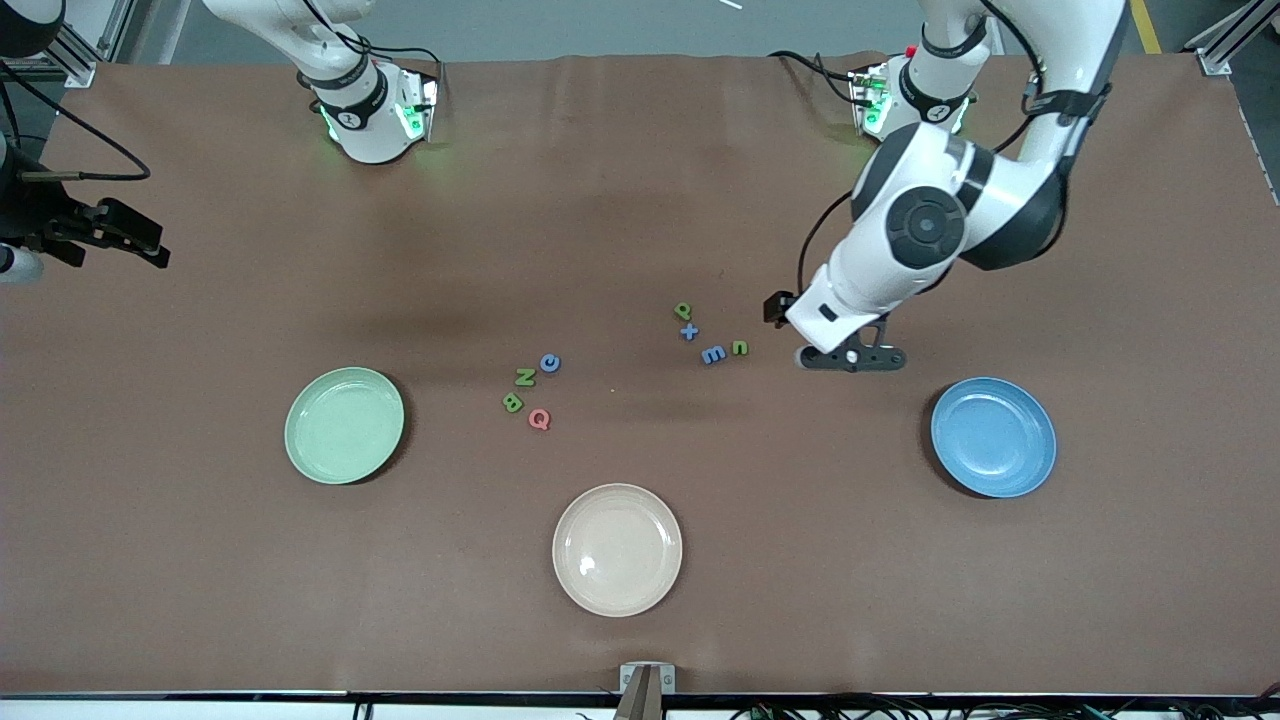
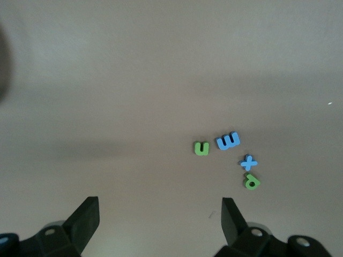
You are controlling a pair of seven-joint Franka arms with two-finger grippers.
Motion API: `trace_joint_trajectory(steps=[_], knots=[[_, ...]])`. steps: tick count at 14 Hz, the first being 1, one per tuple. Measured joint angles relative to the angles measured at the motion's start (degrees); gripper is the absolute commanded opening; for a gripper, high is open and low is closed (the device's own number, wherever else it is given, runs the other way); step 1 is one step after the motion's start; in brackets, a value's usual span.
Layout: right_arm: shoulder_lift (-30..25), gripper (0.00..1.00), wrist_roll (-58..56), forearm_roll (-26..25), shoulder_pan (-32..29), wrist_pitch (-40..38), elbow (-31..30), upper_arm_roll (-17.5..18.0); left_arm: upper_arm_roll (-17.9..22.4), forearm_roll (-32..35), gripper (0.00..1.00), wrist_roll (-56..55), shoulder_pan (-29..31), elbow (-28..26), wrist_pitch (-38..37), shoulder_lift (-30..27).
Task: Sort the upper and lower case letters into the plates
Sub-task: 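Grasp the green u with the left gripper while the right gripper lifts B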
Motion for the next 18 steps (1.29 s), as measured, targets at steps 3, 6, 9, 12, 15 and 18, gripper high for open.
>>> trace_joint_trajectory(steps=[3, 6, 9, 12, 15, 18], knots=[[0.01, 1.00, 0.01, -0.05, -0.04, -0.82, 0.96, -0.01, -0.54, 0.61, 1.00, -4.06, -2.38, -3.45, 4.75, 1.53], [0.96, 1.00, 0.01, -0.10, -0.35, -1.01, 2.02, -0.05, -0.61, 5.62, 0.99, -8.39, -4.45, -3.65, 7.83, 5.07], [4.94, 1.00, -0.01, -0.13, -0.45, -0.09, 3.41, -0.05, -0.63, 6.55, 0.99, -10.78, -5.39, -3.65, 11.30, 7.99], [9.90, 1.00, -0.03, -0.56, -0.62, 1.92, 4.27, -0.06, -0.63, 7.12, 0.98, -13.62, -7.01, -3.65, 15.01, 10.53], [15.29, 1.00, 0.48, -1.11, -0.69, 2.57, 5.97, -0.02, -0.63, 12.23, 0.95, -16.67, -7.63, -3.63, 16.35, 12.45], [18.03, 1.00, 10.82, 1.38, 0.36, 5.08, 6.08, 0.40, -0.63, 15.72, 0.89, -19.39, -7.63, -3.61, 17.21, 13.59]])
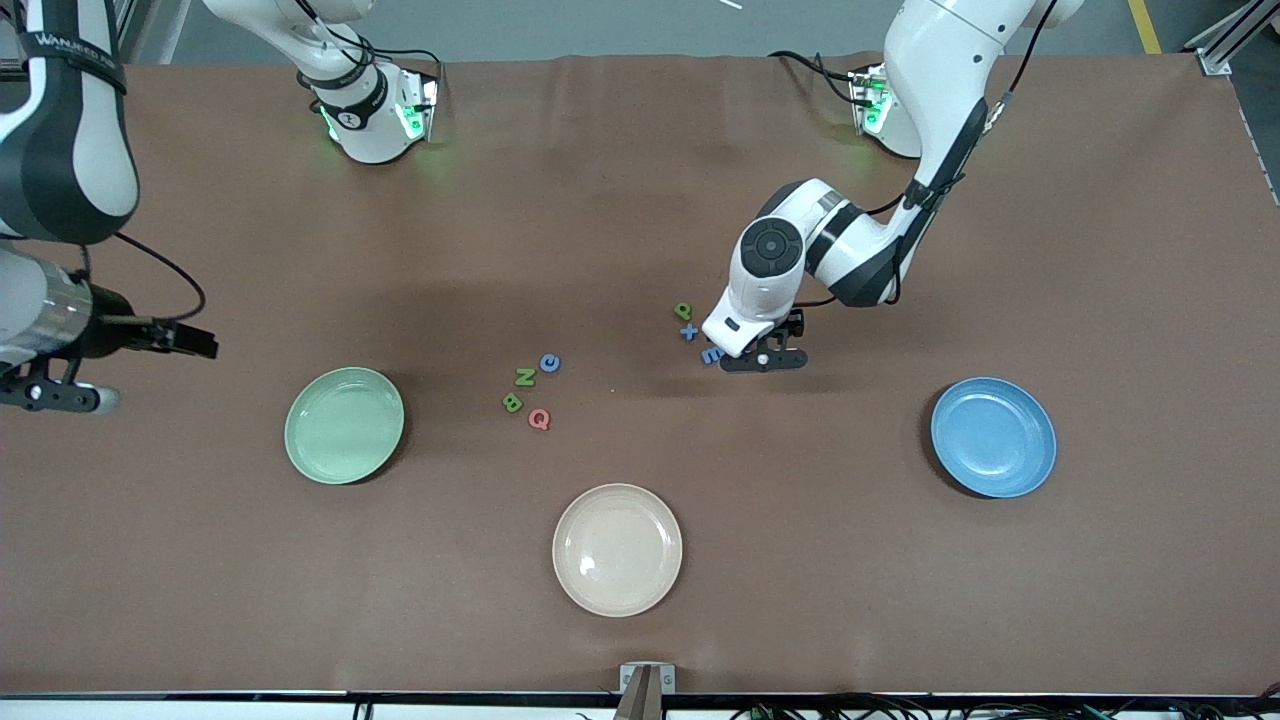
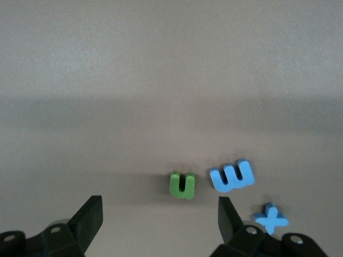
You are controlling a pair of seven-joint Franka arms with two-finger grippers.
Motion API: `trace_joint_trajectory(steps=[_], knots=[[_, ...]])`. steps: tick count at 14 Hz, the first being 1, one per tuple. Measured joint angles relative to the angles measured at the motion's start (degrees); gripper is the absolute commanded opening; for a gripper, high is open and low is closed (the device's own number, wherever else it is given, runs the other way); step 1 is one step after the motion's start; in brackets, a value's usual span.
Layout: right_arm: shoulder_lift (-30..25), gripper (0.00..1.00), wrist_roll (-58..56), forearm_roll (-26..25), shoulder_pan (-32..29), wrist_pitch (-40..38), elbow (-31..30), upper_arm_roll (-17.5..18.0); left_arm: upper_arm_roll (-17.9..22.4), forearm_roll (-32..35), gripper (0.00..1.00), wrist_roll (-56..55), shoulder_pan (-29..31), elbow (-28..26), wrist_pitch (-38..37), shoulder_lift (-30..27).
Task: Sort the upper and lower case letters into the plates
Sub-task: 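Grasp the green u with the left gripper while the right gripper lifts B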
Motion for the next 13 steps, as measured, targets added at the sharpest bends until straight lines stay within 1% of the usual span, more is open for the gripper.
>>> trace_joint_trajectory(steps=[1, 4, 7, 9, 12, 13], knots=[[1.13, 1.00, 4.13, 0.92, 1.20, 1.47, -0.04, 0.25, 0.00, 0.18, 0.87, -0.31, 0.00, 0.00, 0.72, 0.43], [5.73, 1.00, 16.51, 1.49, 6.13, 7.27, -0.44, 0.72, -0.01, 0.88, 0.87, -1.30, -0.45, -0.02, 3.54, 2.60], [9.80, 0.99, 27.45, 2.04, 10.99, 15.10, -2.93, 0.86, -0.02, 2.79, 0.87, -2.05, -1.00, 0.00, 4.51, 4.56], [12.20, 0.98, 32.55, 4.39, 13.37, 20.67, -4.63, 0.88, -0.02, 3.13, 0.87, -2.05, -0.99, 0.02, 4.54, 4.81], [16.16, 0.96, 41.69, 5.32, 17.75, 27.56, -5.51, 0.96, 0.01, 3.16, 0.93, -2.05, -0.93, 0.09, 4.54, 4.79], [17.51, 0.93, 44.74, 5.33, 19.46, 29.57, -5.57, 0.97, 0.03, 3.18, 0.93, -2.05, -0.85, 0.15, 4.48, 4.73]])
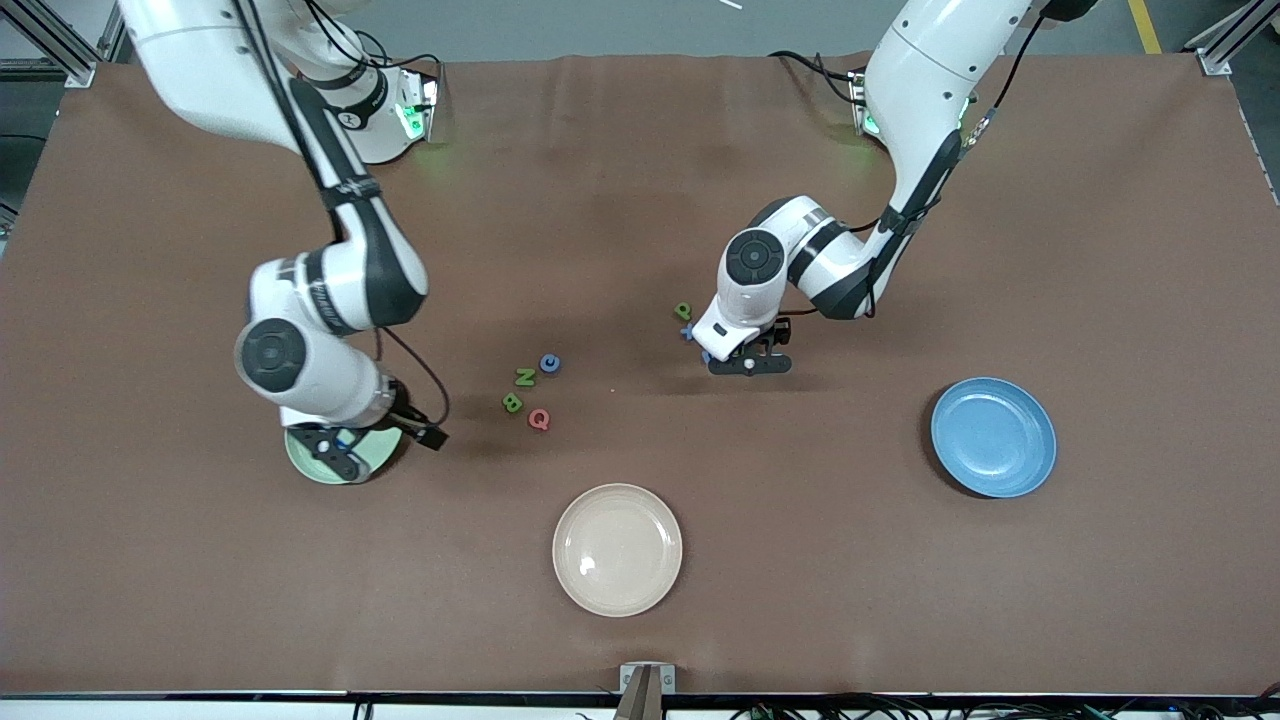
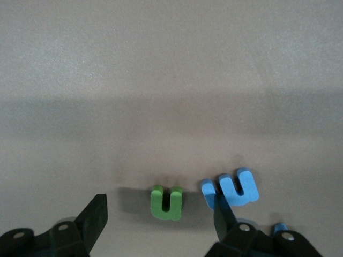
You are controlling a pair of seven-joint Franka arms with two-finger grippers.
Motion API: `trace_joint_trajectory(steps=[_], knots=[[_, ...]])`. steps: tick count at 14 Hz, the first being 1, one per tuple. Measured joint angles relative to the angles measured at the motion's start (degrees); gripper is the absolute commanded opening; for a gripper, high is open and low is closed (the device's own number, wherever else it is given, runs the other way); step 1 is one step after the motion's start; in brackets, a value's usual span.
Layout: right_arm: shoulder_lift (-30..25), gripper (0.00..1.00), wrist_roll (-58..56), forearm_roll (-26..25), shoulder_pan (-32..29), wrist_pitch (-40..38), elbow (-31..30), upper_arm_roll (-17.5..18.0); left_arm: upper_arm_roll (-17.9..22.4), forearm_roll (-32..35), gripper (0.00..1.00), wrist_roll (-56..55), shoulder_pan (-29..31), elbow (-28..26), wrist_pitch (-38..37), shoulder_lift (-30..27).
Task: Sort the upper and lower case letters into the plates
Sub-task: 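Grasp the green u with the left gripper while the right gripper lifts B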
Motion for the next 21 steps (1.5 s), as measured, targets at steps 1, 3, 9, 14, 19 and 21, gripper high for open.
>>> trace_joint_trajectory(steps=[1, 3, 9, 14, 19, 21], knots=[[1.36, 0.90, 2.93, 0.00, 1.60, 2.01, -0.03, -0.01, 0.01, 0.00, 0.93, 0.00, 0.10, 0.06, -0.09, -0.09], [3.69, 0.85, 7.21, 0.00, 3.83, 5.38, -0.14, -0.03, 0.04, 0.01, 0.94, 0.00, 0.21, 0.15, -0.22, -0.26], [5.45, 0.80, 11.03, 0.01, 5.46, 13.26, -5.11, -0.05, 0.09, 3.62, 0.92, -0.14, 0.27, -0.04, -2.30, -0.60], [5.56, 0.80, 14.58, 0.01, 8.22, 14.47, -6.07, -0.02, 0.13, 4.59, 0.90, -0.17, 0.25, -0.78, -2.36, -0.57], [6.34, 0.62, 14.95, 0.01, 9.05, 14.88, -6.77, -0.09, 0.12, 4.59, 0.77, -0.17, 0.24, -0.82, -2.05, -0.23], [6.45, 0.47, 14.96, 0.01, 9.05, 14.92, -6.89, -0.12, 0.08, 4.59, 0.70, -0.17, 0.24, -0.81, -1.86, -0.11]])
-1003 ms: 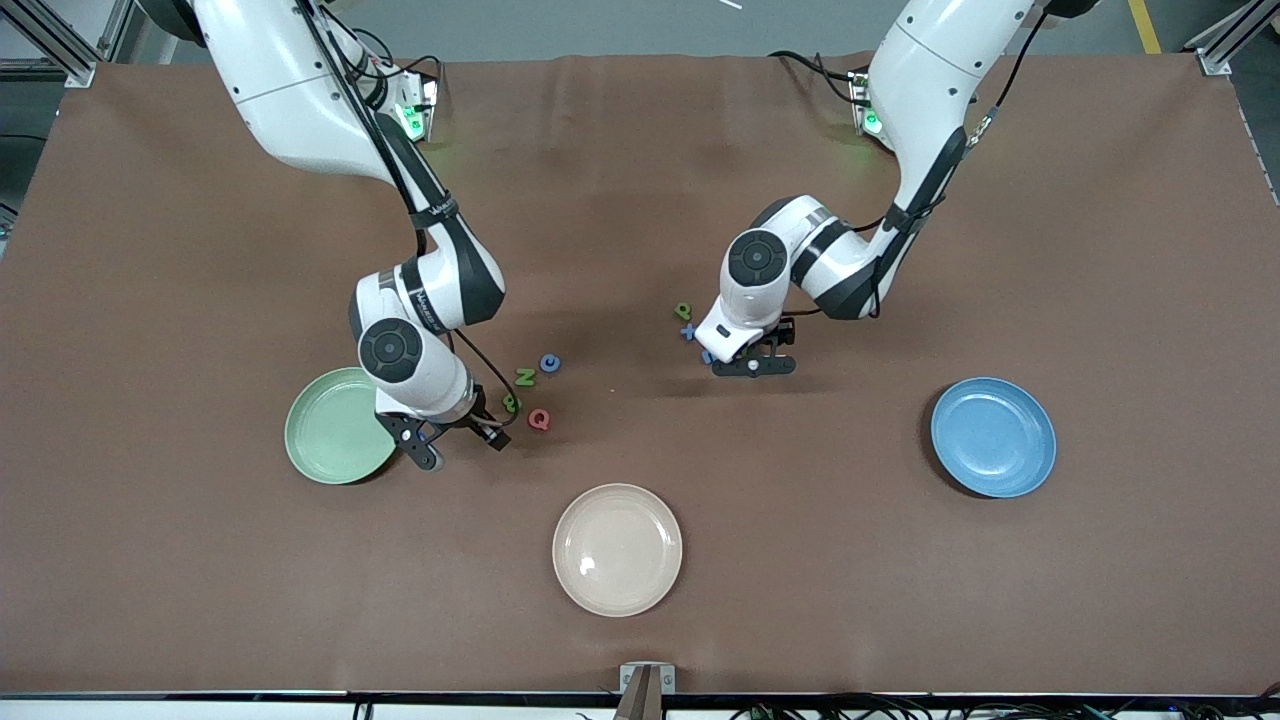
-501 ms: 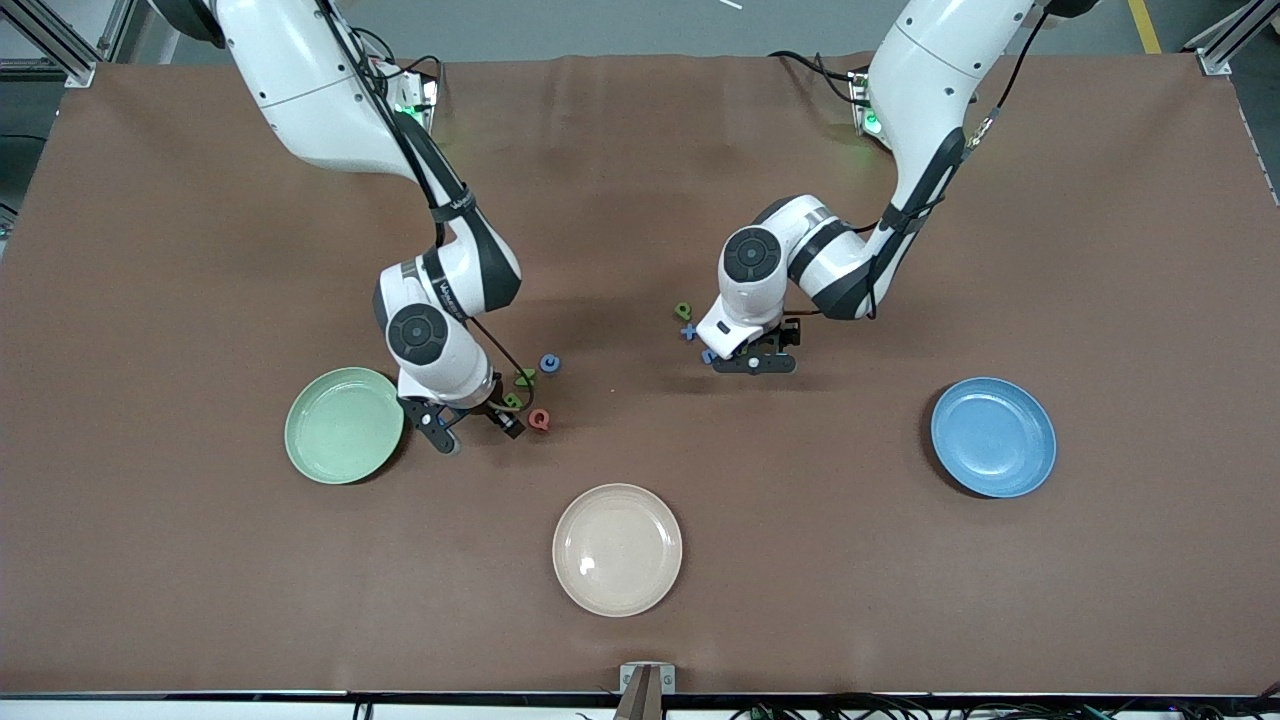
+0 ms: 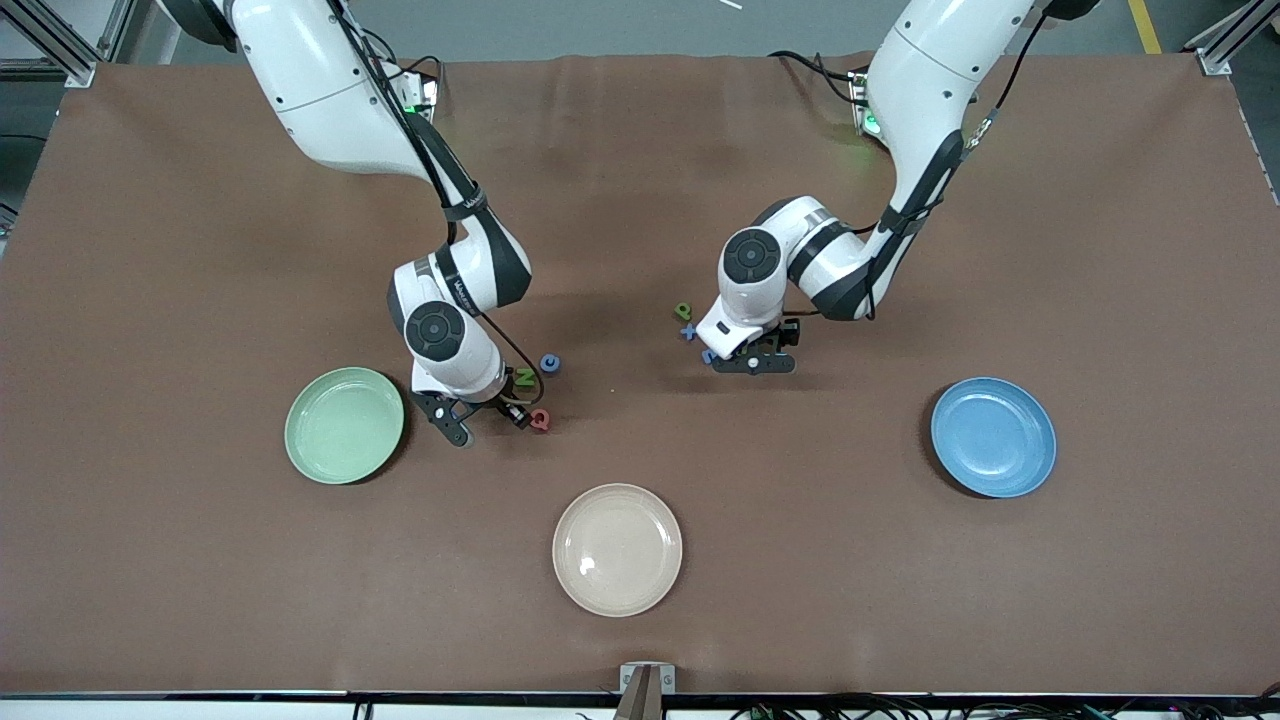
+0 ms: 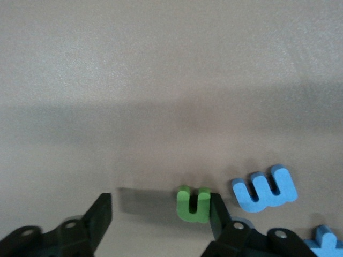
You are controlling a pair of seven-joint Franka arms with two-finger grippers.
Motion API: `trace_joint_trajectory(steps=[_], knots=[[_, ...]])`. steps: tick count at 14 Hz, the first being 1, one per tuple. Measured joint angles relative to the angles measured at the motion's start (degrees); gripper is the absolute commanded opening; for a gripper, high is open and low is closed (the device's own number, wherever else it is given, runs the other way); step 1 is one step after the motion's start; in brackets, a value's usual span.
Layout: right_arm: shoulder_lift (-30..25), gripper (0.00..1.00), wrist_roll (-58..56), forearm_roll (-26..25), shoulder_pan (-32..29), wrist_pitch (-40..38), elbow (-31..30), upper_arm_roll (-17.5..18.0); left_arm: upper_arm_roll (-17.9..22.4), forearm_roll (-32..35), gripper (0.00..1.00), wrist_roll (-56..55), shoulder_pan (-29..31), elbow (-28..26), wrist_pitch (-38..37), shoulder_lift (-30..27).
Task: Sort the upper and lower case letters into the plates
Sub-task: 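Grasp the green u with the left gripper while the right gripper lifts B, then carry the u to the blue plate while the right gripper grasps N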
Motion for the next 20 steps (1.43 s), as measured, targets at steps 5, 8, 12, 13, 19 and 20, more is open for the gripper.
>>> trace_joint_trajectory(steps=[5, 8, 12, 13, 19, 20], knots=[[-0.07, 0.03, 0.02, 0.00, 0.03, 0.45, 0.04, 0.01, -0.18, 0.00, 0.53, 0.00, -0.05, 0.13, 0.32, 0.00], [-0.11, 0.00, -0.27, 0.00, 0.00, 0.34, 0.04, -0.12, -0.23, 0.00, 0.45, 0.00, -0.08, 0.20, 0.40, -0.01], [-2.22, 0.00, -11.67, -0.01, -5.28, -4.58, 0.38, -1.62, -0.26, 0.00, 0.39, 0.00, -0.12, 0.22, 0.56, 0.00], [-3.71, 0.00, -16.81, 0.00, -8.44, -6.86, 0.41, -1.70, -0.26, 0.00, 0.37, 0.00, -0.12, 0.22, 0.62, 0.01], [-7.78, 0.01, -36.12, 0.00, -18.71, -11.50, -1.61, -1.67, -0.29, 0.00, 0.20, 0.00, -0.26, 0.17, 1.48, 0.24], [-7.80, 0.02, -37.68, 0.01, -19.18, -11.03, -2.78, -1.68, -0.30, 0.00, 0.16, 0.00, -0.26, 0.16, 1.58, 0.21]])
